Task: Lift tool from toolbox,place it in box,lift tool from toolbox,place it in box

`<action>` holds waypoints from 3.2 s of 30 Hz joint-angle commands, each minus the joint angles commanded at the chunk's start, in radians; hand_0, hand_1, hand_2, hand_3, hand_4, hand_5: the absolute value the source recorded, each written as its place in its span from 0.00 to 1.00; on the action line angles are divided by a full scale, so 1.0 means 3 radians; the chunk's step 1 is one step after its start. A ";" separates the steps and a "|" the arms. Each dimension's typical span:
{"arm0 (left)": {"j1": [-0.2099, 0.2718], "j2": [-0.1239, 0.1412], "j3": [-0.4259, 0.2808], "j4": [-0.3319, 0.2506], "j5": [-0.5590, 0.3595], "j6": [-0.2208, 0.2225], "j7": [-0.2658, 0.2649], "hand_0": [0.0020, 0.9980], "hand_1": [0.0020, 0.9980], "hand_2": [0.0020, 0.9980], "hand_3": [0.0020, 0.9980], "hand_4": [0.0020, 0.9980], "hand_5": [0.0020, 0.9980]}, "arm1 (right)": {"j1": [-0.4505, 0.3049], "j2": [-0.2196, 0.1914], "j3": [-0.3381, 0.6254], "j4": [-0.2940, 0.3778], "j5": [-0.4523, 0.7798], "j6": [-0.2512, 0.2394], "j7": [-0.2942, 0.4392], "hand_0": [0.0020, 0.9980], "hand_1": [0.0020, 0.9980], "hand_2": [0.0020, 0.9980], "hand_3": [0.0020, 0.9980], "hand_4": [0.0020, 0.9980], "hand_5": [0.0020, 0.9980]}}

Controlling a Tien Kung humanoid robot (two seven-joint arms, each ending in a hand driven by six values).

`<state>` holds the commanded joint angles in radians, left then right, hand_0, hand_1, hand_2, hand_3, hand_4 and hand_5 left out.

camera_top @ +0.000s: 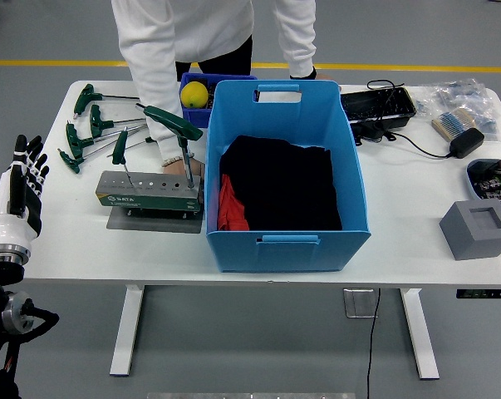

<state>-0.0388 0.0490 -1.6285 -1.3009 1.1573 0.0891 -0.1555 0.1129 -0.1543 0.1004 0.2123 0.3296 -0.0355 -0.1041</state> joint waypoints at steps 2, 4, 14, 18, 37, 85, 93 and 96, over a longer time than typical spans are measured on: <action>0.0003 0.0019 0.0009 0.0009 0.0072 0.0003 -0.0003 1.00 1.00 1.00 0.92 0.91 0.96 | -0.0008 0.0010 0.0007 0.0000 0.0004 -0.0013 0.0002 0.78 0.81 0.85 0.77 0.95 0.79; -0.0003 0.0041 0.0013 0.0019 0.0141 0.0004 -0.0004 1.00 1.00 1.00 0.92 0.91 0.96 | -0.0010 0.0013 0.0012 0.0001 0.0002 -0.0018 0.0003 0.78 0.81 0.85 0.77 0.95 0.79; -0.0285 0.0473 0.0245 -0.0079 0.1283 -0.0057 -0.0041 1.00 1.00 1.00 0.97 1.00 0.73 | -0.0021 0.0033 -0.0015 -0.0004 0.0066 -0.0026 0.0024 0.78 0.80 0.85 0.76 0.95 0.79; -0.0571 0.0709 0.0482 -0.0150 0.1846 -0.0133 -0.0042 1.00 1.00 1.00 0.97 1.00 0.73 | -0.0021 0.0039 -0.0062 -0.0007 0.0155 -0.0021 0.0045 0.78 0.80 0.85 0.76 0.95 0.79; -0.1962 0.1124 0.2152 0.0164 0.3137 -0.0539 0.0086 1.00 1.00 1.00 1.00 1.00 0.50 | -0.0072 0.0063 -0.0071 -0.0014 0.0289 -0.0074 0.0097 0.77 0.79 0.84 0.74 0.95 0.79; -0.2523 0.0959 0.2657 0.1140 0.3229 -0.0478 0.0223 0.26 0.16 0.18 0.25 1.00 0.58 | -0.0056 0.0000 -0.0021 -0.0034 0.0192 -0.0141 0.0144 0.76 0.77 0.82 0.69 0.92 0.77; -0.2532 0.0943 0.2671 0.1191 0.3146 -0.0430 0.0239 0.17 0.07 0.11 0.17 1.00 0.61 | -0.0048 -0.0005 -0.0008 -0.0032 0.0175 -0.0155 0.0150 0.75 0.76 0.81 0.68 0.92 0.76; -0.2536 0.0938 0.2682 0.1200 0.3090 -0.0392 0.0246 0.17 0.07 0.11 0.17 1.00 0.61 | -0.0044 -0.0008 0.0005 -0.0030 0.0157 -0.0159 0.0147 0.75 0.76 0.81 0.68 0.92 0.76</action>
<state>-0.7998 0.3304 -0.8237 -0.9410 2.0844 -0.0285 -0.0818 0.0996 -0.1565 0.1020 0.2033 0.3766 -0.0832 -0.0600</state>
